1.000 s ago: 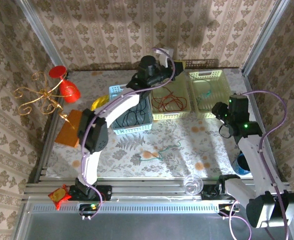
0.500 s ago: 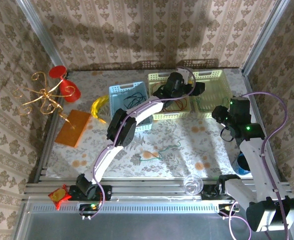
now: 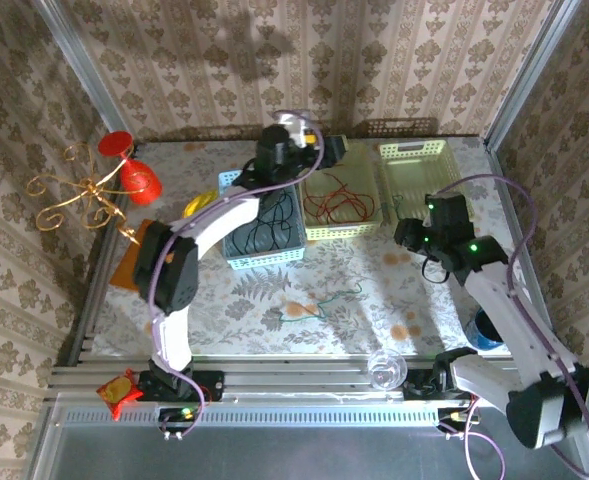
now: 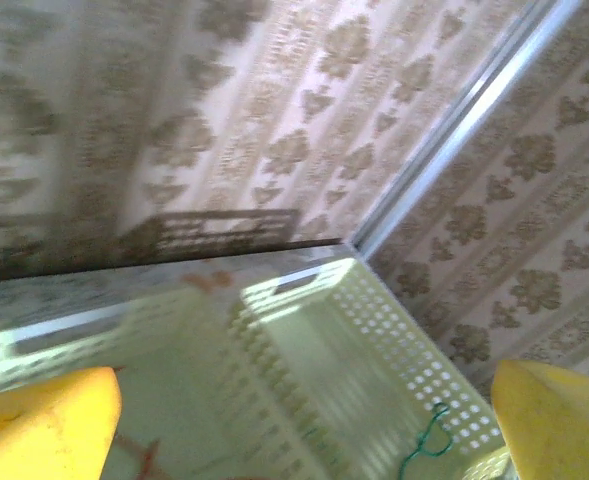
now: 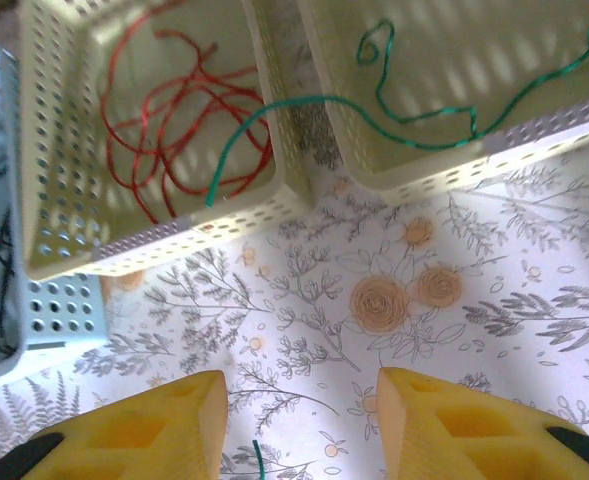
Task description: Untangle the cables
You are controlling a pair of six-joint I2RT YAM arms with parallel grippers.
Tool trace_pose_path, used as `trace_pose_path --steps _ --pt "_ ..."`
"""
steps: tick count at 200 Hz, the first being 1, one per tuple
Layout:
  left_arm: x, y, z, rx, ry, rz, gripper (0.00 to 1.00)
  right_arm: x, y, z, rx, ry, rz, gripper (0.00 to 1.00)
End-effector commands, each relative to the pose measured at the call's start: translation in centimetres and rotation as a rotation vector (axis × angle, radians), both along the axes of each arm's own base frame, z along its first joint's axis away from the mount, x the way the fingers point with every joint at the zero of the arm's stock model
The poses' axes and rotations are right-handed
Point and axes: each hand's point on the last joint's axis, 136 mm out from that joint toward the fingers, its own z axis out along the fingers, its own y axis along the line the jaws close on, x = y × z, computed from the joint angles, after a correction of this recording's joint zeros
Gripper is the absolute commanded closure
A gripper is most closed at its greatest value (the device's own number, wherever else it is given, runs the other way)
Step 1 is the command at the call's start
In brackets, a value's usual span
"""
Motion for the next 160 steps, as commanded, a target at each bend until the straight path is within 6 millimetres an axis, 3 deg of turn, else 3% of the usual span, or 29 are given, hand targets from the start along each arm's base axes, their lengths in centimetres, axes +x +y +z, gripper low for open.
trace_pose_path --steps 1,26,43,58,86,137,145,160 --pt "-2.9 2.6 -3.5 0.098 0.025 0.057 0.04 2.3 0.7 -0.5 0.052 0.021 -0.042 0.55" --pt "-6.3 6.6 -8.0 0.144 0.13 0.133 0.04 5.5 2.1 -1.0 0.122 0.024 -0.055 0.55" --pt "-8.0 8.3 -9.4 0.155 0.167 0.161 0.04 7.4 2.7 -1.2 0.151 0.021 -0.071 0.54" --pt "-8.7 9.4 -10.1 0.169 0.184 0.191 0.03 9.1 3.0 -2.5 0.15 0.057 -0.083 0.54" --pt "-8.6 10.1 -9.4 0.173 0.176 0.218 0.03 10.9 3.0 -4.2 0.138 0.126 -0.118 0.55" --pt "-8.2 10.0 -7.5 0.147 0.145 0.218 0.03 12.2 3.8 -6.2 0.167 0.162 -0.125 0.58" --pt "-8.2 10.0 -7.6 0.148 0.15 0.22 0.03 12.5 3.9 -6.2 0.171 0.159 -0.123 0.64" --pt "-8.4 10.2 -7.7 0.15 0.155 0.222 0.03 12.9 3.9 -6.2 0.169 0.155 -0.124 0.84"
